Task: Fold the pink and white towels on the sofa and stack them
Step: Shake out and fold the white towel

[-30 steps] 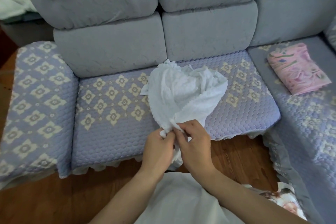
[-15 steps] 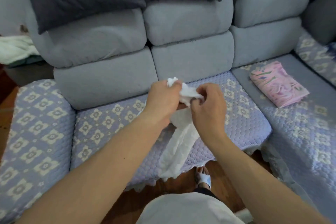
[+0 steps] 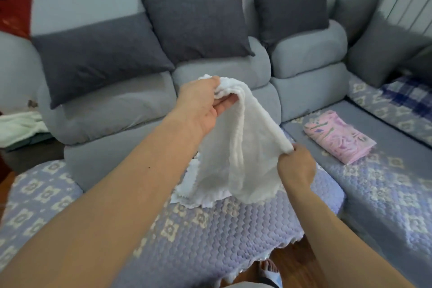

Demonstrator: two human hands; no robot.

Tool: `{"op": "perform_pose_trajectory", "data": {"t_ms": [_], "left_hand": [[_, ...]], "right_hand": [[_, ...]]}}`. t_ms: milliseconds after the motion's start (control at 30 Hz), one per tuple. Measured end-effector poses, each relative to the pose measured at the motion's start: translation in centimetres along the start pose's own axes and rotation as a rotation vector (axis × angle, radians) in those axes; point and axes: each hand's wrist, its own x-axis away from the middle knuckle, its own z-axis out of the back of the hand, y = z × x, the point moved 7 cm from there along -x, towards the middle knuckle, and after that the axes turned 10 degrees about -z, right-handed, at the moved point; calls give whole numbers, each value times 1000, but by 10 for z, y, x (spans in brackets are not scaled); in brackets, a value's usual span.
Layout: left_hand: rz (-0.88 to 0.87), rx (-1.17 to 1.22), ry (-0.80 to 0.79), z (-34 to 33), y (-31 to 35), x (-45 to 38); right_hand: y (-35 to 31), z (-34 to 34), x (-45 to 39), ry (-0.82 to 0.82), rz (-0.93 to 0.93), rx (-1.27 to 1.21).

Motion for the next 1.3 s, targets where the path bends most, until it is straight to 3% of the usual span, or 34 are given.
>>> {"op": "perform_pose_trajectory", "data": {"t_ms": [100, 200, 333, 400, 500, 700, 767, 867, 933, 1033, 1133, 1300], "left_hand": [[-12, 60, 35, 9, 8, -9], [-17, 104, 38, 11, 8, -15], [-30, 140, 46, 7, 11, -21], [-44, 153, 56, 8, 15, -23], [-66, 128, 80, 20, 21, -31], [-41, 180, 207, 61, 18, -47], [-45, 196, 240, 69, 20, -49], [-56, 197, 268, 82, 25, -56], [-57, 181, 281, 93, 27, -62], [-41, 174, 310, 113, 23, -70], [-8, 142, 337, 133, 12, -74], [23, 90, 382, 160, -4, -72]], "right_hand": [[14, 16, -27, 88, -39, -30], [13, 16, -35, 137, -10, 98], [28, -24, -20, -12, 48, 477], [59, -39, -22, -109, -20, 589], [92, -41, -29, -176, -140, 316], [98, -29, -32, -118, -223, -197], [97, -39, -29, -261, -239, -373], [98, -60, -9, -665, -458, -805], [96, -62, 4, -836, -549, -1006], [85, -57, 13, -948, -503, -1071], [89, -57, 11, -899, -485, -991], [105, -51, 3, -860, -597, -1128]]}}
